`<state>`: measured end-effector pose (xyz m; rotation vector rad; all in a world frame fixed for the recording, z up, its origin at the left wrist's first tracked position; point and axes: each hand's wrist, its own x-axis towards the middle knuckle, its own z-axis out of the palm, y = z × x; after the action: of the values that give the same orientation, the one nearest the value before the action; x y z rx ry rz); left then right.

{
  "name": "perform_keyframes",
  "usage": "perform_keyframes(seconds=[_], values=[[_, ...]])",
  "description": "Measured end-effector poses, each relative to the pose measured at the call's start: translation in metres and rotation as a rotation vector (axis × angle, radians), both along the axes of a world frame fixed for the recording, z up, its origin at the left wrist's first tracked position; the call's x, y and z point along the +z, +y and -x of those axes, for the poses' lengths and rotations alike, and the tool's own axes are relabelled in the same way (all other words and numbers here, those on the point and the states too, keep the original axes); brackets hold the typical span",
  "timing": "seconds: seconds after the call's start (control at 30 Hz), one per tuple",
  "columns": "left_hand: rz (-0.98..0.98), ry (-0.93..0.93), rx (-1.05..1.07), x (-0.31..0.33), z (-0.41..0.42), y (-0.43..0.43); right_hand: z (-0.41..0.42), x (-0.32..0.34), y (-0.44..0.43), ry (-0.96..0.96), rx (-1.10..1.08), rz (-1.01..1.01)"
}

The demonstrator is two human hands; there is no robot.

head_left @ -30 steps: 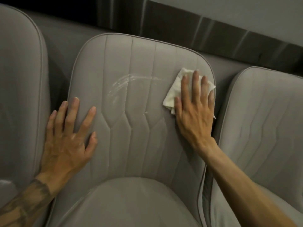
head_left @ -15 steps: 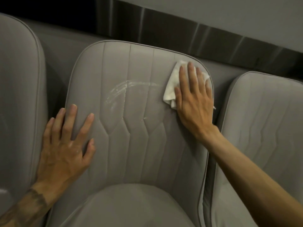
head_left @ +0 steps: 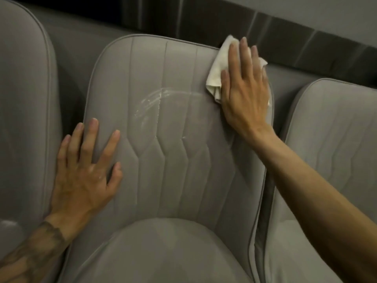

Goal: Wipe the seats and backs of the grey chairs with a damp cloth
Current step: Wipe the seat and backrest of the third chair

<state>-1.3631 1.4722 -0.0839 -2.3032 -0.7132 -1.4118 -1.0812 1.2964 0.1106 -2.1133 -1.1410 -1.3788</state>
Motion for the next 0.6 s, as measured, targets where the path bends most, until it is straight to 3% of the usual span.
perform_keyframes(seconds=[0.07,0.2,0.27,0.43,0.5,0.6], values=[[0.014,0.008,0.005,0.001,0.0,-0.003,0.011,-0.025,0.006,0.012,-0.001,-0.032],[0.028,0.029,0.009,0.002,0.002,-0.004,0.042,-0.118,-0.023,-0.022,0.047,0.275],[0.034,0.031,0.014,0.003,0.003,-0.005,0.032,-0.106,-0.029,-0.062,0.066,0.305],[0.027,0.038,0.017,0.002,0.003,-0.003,-0.006,0.015,0.008,0.036,-0.023,-0.083],[0.027,0.035,0.01,0.002,0.003,-0.002,0.001,0.004,0.01,0.038,-0.005,-0.077],[0.019,0.029,0.014,0.001,0.002,-0.003,0.024,-0.074,-0.017,-0.015,0.016,0.134]])
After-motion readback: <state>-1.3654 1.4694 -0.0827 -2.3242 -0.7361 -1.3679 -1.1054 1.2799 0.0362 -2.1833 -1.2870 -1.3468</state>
